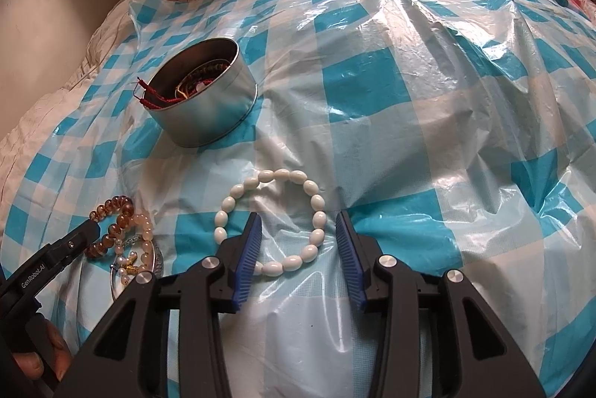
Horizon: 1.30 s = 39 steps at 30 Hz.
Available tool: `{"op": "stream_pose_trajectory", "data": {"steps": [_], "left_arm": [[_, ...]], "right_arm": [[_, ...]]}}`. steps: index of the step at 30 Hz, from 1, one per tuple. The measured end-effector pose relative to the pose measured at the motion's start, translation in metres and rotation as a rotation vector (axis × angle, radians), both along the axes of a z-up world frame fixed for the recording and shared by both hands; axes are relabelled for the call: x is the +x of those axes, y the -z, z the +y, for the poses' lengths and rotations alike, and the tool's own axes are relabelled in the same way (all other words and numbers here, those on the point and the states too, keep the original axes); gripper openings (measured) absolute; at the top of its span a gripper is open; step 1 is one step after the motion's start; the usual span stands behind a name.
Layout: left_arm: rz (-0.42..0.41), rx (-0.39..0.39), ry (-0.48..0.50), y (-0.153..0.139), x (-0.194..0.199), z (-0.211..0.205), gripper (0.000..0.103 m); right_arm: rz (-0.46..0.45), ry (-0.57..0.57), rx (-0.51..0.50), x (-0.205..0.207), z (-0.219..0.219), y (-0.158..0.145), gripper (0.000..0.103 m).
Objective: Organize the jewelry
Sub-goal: 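Close the left gripper on the amber bead bracelet while the right closes on the white bead bracelet, then lift both bracelets and carry them over the silver tin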
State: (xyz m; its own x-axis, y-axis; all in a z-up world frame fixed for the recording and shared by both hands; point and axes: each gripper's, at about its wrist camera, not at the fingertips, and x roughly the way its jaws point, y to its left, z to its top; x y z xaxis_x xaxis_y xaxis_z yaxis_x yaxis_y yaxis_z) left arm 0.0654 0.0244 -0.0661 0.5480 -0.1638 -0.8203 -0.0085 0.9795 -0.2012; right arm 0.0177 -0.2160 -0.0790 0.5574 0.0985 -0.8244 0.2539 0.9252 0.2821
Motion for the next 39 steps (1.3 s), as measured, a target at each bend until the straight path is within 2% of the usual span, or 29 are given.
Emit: {"op": "stream_pose_trajectory", "data": {"steps": [8, 15, 17, 19, 20, 21, 24, 26, 28, 31, 33, 35, 39], "left_arm": [[-0.001, 0.002, -0.001, 0.0, 0.0, -0.001, 0.056], [-0.002, 0.003, -0.002, 0.0, -0.001, -0.001, 0.059], [-0.002, 0.005, -0.002, -0.001, 0.0, -0.001, 0.06], [0.001, 0.007, 0.014, -0.001, 0.0, -0.003, 0.06], [0.001, 0.006, 0.031, -0.001, 0.0, -0.005, 0.056], [0.001, 0.005, 0.055, -0.001, -0.001, -0.009, 0.037], [-0.026, 0.031, 0.082, -0.005, -0.005, -0.016, 0.019], [-0.036, 0.007, 0.079, -0.007, -0.006, -0.013, 0.012], [-0.048, -0.046, 0.079, -0.011, -0.007, -0.007, 0.011], [-0.102, -0.107, 0.102, -0.02, -0.013, -0.005, 0.011], [-0.152, -0.138, 0.129, -0.029, -0.02, -0.007, 0.011], [-0.189, -0.136, 0.149, -0.035, -0.025, -0.012, 0.011], [-0.209, -0.148, 0.147, -0.039, -0.027, -0.011, 0.011]], "right_arm": [[-0.012, -0.012, 0.009, 0.0, 0.003, -0.003, 0.048], [-0.015, -0.008, 0.004, 0.0, 0.003, -0.004, 0.048], [0.001, -0.019, -0.032, 0.001, 0.006, -0.003, 0.048], [0.013, -0.037, -0.075, 0.003, 0.013, -0.002, 0.046], [0.01, -0.053, -0.066, 0.004, 0.015, -0.002, 0.036], [0.005, -0.07, -0.035, 0.005, 0.015, -0.002, 0.02], [-0.013, -0.071, 0.074, 0.003, 0.007, 0.0, 0.009], [-0.044, -0.051, 0.195, -0.001, -0.006, 0.0, 0.009], [-0.095, -0.043, 0.296, -0.005, -0.015, -0.002, 0.009], [-0.153, -0.039, 0.373, -0.009, -0.02, -0.008, 0.009], [-0.174, -0.036, 0.391, -0.01, -0.022, -0.011, 0.009], [-0.205, -0.033, 0.427, -0.013, -0.025, -0.014, 0.009], [-0.246, -0.034, 0.452, -0.016, -0.028, -0.02, 0.009]]}}
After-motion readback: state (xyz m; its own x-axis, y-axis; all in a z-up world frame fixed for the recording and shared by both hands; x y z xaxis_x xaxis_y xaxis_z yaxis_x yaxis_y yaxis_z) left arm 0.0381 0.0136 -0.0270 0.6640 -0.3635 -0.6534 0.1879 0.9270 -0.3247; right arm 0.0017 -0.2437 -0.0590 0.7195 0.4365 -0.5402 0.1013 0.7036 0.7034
